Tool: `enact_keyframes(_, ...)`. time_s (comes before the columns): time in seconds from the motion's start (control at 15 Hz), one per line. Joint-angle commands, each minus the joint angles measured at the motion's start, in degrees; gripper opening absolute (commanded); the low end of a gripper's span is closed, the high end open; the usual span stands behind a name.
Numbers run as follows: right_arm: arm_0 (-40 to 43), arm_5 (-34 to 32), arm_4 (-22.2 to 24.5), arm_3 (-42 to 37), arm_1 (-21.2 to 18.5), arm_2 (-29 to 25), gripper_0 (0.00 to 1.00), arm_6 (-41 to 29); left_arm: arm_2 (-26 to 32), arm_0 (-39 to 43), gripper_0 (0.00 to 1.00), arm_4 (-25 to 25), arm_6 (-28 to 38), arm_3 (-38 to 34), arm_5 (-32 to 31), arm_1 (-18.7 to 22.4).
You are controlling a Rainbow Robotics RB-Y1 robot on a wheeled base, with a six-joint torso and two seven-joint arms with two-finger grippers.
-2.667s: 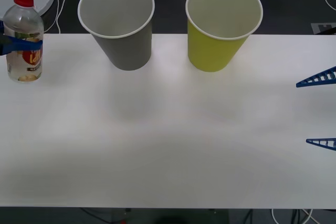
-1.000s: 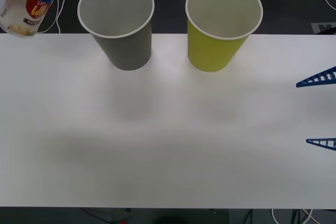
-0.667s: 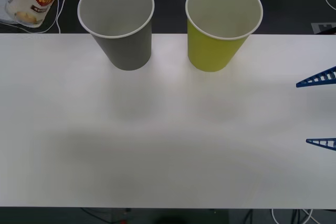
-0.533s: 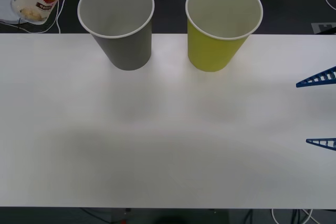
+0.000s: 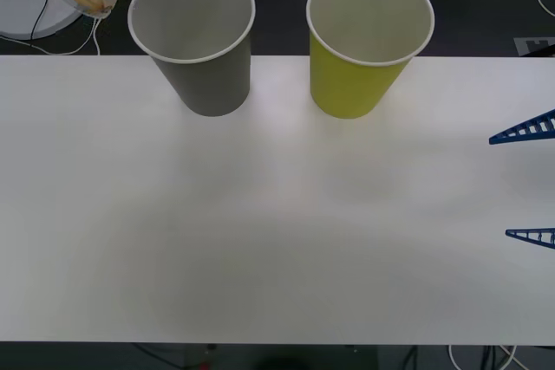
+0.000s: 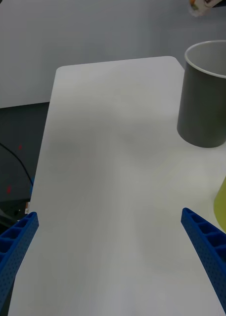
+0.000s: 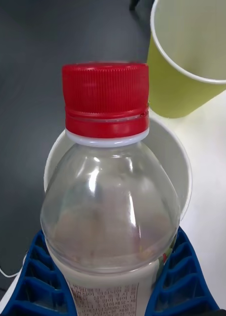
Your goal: Put the can into the green bin and the plastic bottle into the gray bin
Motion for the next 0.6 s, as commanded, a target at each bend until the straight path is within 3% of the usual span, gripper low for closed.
enact_keyframes(0.07,0.0,0.0,0.0,0.0,0.0,0.0,1.0,0.0,0.01,-1.19,0.0,-0.97,-0.38,2.42,0.04,-2.38)
enact_keyframes(0.6,0.0,0.0,0.0,0.0,0.0,0.0,1.0,0.0,0.01,-3.65,0.0,-3.69,-1.44,8.31,1.71,-9.06)
